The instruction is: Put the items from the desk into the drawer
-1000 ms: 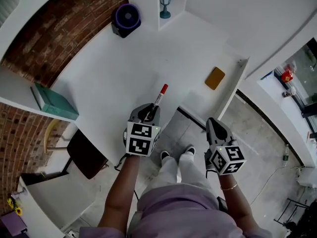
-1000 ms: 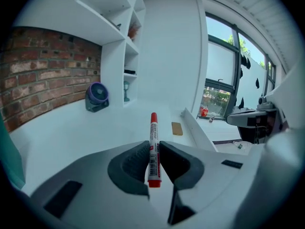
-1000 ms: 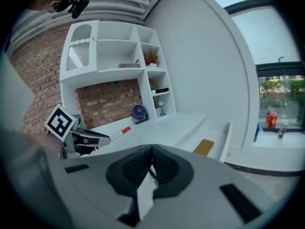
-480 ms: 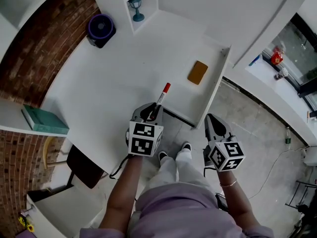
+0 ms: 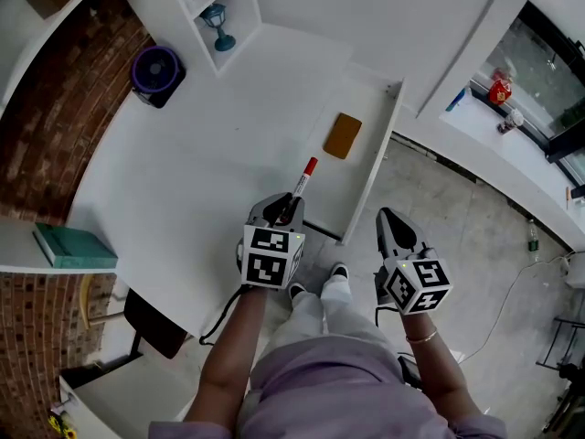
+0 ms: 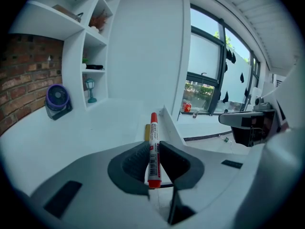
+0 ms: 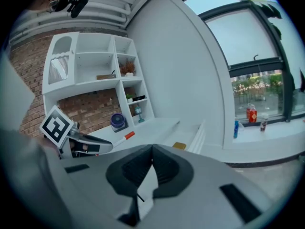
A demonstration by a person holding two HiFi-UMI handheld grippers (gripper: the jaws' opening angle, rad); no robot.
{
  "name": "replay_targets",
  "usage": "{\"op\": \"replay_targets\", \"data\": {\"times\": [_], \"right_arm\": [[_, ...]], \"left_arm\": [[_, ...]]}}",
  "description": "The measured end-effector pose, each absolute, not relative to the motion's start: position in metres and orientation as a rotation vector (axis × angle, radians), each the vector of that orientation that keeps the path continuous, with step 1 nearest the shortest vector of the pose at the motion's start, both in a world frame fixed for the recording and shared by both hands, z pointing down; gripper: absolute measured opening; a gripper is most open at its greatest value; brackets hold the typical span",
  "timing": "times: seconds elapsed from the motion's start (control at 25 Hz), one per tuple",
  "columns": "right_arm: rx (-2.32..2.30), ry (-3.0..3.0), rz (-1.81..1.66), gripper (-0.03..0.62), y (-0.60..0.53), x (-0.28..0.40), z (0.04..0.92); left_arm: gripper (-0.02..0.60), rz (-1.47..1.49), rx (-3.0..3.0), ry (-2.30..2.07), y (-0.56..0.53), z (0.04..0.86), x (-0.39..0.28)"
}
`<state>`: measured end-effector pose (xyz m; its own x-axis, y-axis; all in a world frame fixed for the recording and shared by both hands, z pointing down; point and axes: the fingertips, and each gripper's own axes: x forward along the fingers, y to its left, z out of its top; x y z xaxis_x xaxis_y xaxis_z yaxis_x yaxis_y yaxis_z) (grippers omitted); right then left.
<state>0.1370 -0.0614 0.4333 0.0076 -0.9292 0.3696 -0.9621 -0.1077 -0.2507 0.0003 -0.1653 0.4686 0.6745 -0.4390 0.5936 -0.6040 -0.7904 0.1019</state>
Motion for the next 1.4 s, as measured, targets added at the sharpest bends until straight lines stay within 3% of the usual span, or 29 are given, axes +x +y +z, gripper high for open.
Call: {"op": "replay_targets", "data": {"times": [0.6, 1.4], "right_arm": [[2.261, -1.95, 0.762, 0.003, -0.047, 0.203, 0.449], [2.342, -1.805, 0.843, 0.003, -0.036, 0.253, 0.471]], "left_arm": [[0.066, 0.917, 2.576, -0.711, -0.174, 0.517, 0.091], [0.066, 1.133, 2.519, -0.595, -0.189, 0.593, 0.146]]}}
